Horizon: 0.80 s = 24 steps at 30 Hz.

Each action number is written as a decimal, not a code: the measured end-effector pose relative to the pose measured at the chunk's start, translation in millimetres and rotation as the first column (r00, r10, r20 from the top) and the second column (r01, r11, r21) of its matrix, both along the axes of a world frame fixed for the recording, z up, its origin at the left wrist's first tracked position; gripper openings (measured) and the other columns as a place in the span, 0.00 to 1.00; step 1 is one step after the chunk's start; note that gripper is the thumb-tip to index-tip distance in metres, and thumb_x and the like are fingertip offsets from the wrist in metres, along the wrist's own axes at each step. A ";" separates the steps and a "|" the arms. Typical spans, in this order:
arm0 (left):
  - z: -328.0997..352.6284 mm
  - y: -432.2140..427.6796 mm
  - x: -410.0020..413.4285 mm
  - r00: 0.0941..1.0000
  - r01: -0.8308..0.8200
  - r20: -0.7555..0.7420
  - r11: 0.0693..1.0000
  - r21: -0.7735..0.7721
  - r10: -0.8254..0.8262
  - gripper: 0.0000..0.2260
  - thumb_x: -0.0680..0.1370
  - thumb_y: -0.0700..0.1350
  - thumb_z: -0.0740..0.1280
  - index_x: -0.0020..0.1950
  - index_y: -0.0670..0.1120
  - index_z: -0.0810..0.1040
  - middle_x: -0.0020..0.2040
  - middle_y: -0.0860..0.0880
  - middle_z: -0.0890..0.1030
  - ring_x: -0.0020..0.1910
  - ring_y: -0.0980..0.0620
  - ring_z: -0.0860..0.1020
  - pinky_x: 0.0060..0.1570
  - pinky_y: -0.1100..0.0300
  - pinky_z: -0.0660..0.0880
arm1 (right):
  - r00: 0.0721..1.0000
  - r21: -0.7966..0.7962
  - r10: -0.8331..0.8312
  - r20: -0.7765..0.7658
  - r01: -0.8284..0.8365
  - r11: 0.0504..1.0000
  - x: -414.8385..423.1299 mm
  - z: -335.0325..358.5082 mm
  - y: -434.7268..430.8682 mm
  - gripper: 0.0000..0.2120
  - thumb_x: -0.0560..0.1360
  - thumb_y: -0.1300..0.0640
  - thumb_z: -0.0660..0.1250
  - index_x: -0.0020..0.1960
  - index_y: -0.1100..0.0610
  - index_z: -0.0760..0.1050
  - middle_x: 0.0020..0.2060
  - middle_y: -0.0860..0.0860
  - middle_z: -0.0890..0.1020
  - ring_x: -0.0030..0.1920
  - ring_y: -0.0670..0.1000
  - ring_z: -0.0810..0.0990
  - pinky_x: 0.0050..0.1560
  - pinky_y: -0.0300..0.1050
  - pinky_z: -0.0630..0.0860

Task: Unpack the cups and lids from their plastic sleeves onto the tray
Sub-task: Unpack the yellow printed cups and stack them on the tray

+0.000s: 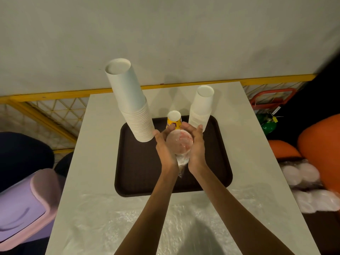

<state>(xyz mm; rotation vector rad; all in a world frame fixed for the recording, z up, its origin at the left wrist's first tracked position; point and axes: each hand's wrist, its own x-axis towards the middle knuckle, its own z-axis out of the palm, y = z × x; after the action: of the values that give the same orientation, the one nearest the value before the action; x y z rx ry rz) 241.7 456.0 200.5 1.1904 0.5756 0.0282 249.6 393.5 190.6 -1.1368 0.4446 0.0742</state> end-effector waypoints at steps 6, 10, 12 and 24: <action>-12.3 -8.1 -0.5 0.995 -0.055 -0.088 0.991 -0.124 0.044 0.18 0.82 0.57 0.48 0.52 0.53 0.75 0.49 0.52 0.77 0.46 0.53 0.76 0.39 0.60 0.74 | 0.979 0.225 -0.042 -0.197 0.086 0.971 -3.3 -16.3 7.9 0.14 0.81 0.43 0.51 0.52 0.48 0.71 0.52 0.51 0.77 0.50 0.52 0.77 0.45 0.47 0.77; -28.8 -6.3 -0.1 0.992 -0.057 -0.125 0.979 -0.194 0.033 0.18 0.82 0.59 0.48 0.49 0.55 0.75 0.49 0.51 0.80 0.48 0.50 0.79 0.45 0.57 0.77 | 0.984 0.386 -0.025 -0.178 0.093 0.918 -5.4 -33.1 9.0 0.16 0.78 0.39 0.55 0.54 0.49 0.71 0.52 0.53 0.78 0.50 0.53 0.79 0.38 0.43 0.80; -39.3 -6.2 0.8 0.990 -0.048 -0.139 0.979 -0.196 0.021 0.19 0.82 0.59 0.48 0.50 0.54 0.76 0.49 0.50 0.80 0.49 0.50 0.80 0.46 0.57 0.78 | 0.989 0.430 -0.032 -0.141 0.091 0.898 -7.3 -33.9 10.0 0.29 0.63 0.33 0.71 0.56 0.49 0.72 0.50 0.53 0.81 0.48 0.53 0.82 0.38 0.44 0.80; -90.1 8.0 -8.8 0.988 0.012 -0.151 0.990 0.142 0.010 0.12 0.83 0.45 0.55 0.50 0.51 0.78 0.47 0.49 0.81 0.49 0.52 0.80 0.43 0.67 0.78 | 0.990 -0.221 0.053 -0.132 -0.081 0.972 -13.5 -75.7 1.9 0.22 0.73 0.37 0.63 0.59 0.51 0.68 0.51 0.45 0.75 0.58 0.49 0.76 0.51 0.32 0.74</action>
<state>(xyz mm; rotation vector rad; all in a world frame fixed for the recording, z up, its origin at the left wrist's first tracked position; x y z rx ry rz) 232.9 464.1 110.5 1.3400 0.7159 -0.0228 236.1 395.4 114.9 -1.3771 0.5358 0.1577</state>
